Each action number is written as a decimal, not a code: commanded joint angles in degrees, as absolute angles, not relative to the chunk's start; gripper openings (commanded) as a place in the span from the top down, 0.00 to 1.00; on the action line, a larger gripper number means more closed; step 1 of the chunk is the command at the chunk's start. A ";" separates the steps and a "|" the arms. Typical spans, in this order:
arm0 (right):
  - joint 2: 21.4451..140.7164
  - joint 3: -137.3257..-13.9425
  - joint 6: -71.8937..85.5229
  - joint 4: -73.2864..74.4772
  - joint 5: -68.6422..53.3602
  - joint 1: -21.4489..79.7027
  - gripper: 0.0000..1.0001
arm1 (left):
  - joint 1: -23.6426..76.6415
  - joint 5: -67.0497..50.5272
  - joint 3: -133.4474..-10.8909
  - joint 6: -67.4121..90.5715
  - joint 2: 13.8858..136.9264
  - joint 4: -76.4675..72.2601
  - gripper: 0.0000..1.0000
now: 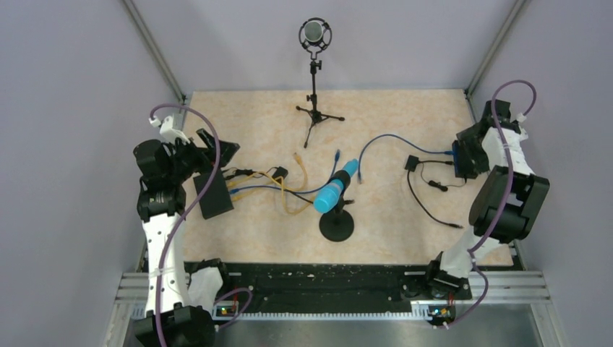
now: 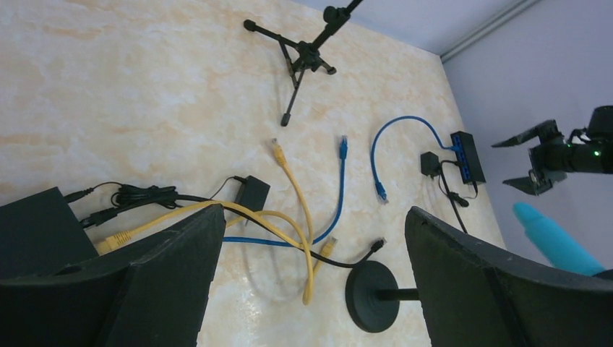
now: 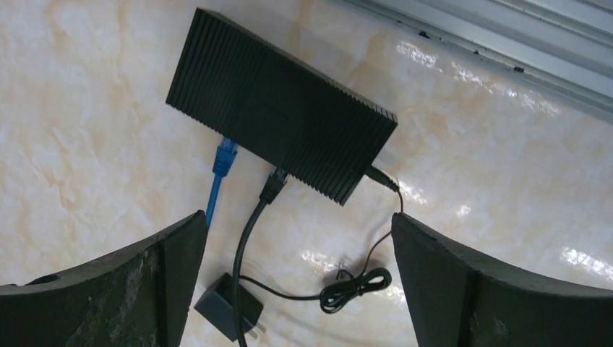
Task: Pull the plug from the switch port
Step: Move the switch port to the center of the board.
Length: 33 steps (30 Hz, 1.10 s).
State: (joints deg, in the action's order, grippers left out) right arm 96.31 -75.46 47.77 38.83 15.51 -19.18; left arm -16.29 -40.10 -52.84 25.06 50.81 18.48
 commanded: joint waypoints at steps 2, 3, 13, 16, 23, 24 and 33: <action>102.47 -84.11 43.05 37.80 13.95 -21.07 0.02 | -15.56 -43.44 -52.17 23.11 48.24 20.01 0.01; 104.10 -85.56 41.18 37.69 13.57 -21.04 0.01 | -15.56 -43.35 -51.82 22.92 47.80 20.39 0.01; 120.30 -102.76 29.67 43.75 20.74 -21.08 0.01 | -15.46 -45.12 -51.21 21.88 47.65 21.59 0.01; 122.02 -104.84 24.87 41.78 23.13 -20.02 0.01 | -15.47 -45.02 -52.10 20.98 47.74 22.37 0.01; 125.50 -105.64 17.63 36.24 13.52 -19.40 0.01 | -15.46 -45.22 -52.34 19.81 48.41 23.26 0.01; 125.66 -105.39 16.88 35.63 11.76 -19.31 0.01 | -15.41 -45.45 -52.49 19.55 48.25 23.44 0.01; 123.96 -99.60 8.17 28.47 -3.24 -15.49 0.03 | -15.37 -46.57 -54.63 16.53 48.77 25.67 0.01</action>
State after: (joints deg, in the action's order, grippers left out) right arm 125.32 -101.30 13.74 33.26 5.50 -18.26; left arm -15.62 -44.80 -51.37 19.03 48.69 25.69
